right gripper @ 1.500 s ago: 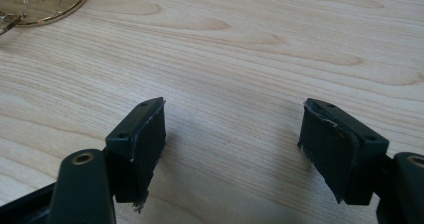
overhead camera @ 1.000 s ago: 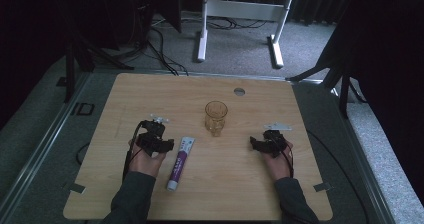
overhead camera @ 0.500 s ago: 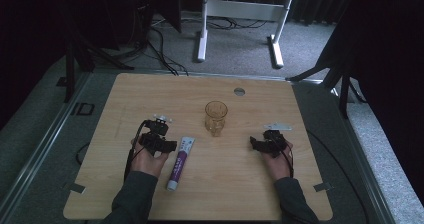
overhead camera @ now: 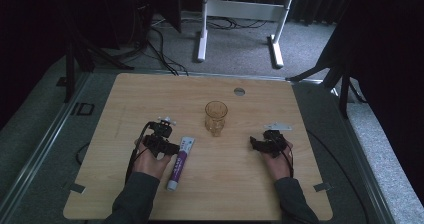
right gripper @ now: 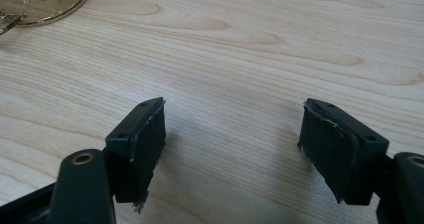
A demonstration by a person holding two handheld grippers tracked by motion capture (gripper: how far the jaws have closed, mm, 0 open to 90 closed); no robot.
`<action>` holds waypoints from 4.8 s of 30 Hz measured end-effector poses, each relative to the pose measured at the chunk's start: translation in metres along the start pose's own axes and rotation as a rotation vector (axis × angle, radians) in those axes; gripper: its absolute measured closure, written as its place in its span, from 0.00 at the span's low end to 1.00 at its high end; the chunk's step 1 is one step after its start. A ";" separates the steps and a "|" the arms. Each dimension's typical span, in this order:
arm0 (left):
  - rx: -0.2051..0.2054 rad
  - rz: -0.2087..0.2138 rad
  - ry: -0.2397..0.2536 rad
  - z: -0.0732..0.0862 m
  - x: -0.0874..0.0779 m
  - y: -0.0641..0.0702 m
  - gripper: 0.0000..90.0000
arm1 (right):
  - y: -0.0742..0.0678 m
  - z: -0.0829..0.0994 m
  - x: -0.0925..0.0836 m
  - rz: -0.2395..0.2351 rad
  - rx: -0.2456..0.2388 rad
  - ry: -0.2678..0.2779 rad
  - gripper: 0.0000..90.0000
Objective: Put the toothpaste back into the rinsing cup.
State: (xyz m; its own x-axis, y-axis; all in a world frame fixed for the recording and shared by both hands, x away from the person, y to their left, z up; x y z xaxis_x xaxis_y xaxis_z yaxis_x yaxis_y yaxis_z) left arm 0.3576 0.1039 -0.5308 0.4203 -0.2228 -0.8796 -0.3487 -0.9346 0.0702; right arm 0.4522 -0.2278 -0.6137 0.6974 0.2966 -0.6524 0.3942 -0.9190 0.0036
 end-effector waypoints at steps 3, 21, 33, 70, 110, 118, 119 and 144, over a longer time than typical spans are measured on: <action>-0.001 0.001 -0.001 -0.001 0.001 0.002 0.58 | 0.000 0.000 0.000 0.000 0.000 0.000 0.29; 0.008 0.035 -0.085 -0.001 0.010 0.012 0.56 | 0.000 0.000 0.000 0.000 0.000 0.000 0.29; 0.027 0.036 -0.126 -0.001 0.015 0.017 0.53 | 0.000 0.000 0.000 0.000 0.000 0.000 0.29; 0.045 0.064 -0.197 0.003 0.033 0.027 0.57 | 0.000 0.000 0.000 0.000 0.000 0.000 0.29; 0.010 0.056 -0.329 0.019 0.067 0.022 0.59 | 0.000 0.000 0.000 0.000 0.000 0.000 0.29; 0.030 0.037 -0.353 0.016 0.068 0.022 0.59 | 0.000 0.000 0.000 0.000 0.000 0.000 0.29; 0.032 0.033 -0.352 0.016 0.068 0.022 0.60 | 0.000 0.000 0.000 0.000 0.000 0.000 0.29; 0.036 0.080 -0.352 0.015 0.064 0.018 0.78 | 0.000 0.000 0.000 0.000 0.000 0.000 0.29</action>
State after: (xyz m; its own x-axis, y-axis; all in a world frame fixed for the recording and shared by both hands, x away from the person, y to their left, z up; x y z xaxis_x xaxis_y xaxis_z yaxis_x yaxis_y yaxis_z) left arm 0.3658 0.0769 -0.5926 0.0780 -0.1802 -0.9805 -0.4009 -0.9062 0.1347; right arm 0.4524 -0.2277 -0.6137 0.6974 0.2967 -0.6524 0.3943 -0.9190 0.0036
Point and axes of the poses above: each handheld gripper's, and its own axes: x roughly forward along the jaws, z roughly out of its underside, y roughly to its right, the point moved 8 cm from there along x, roughly forward along the jaws, and after that the axes turned 2 degrees about y, right-handed, at the moved point
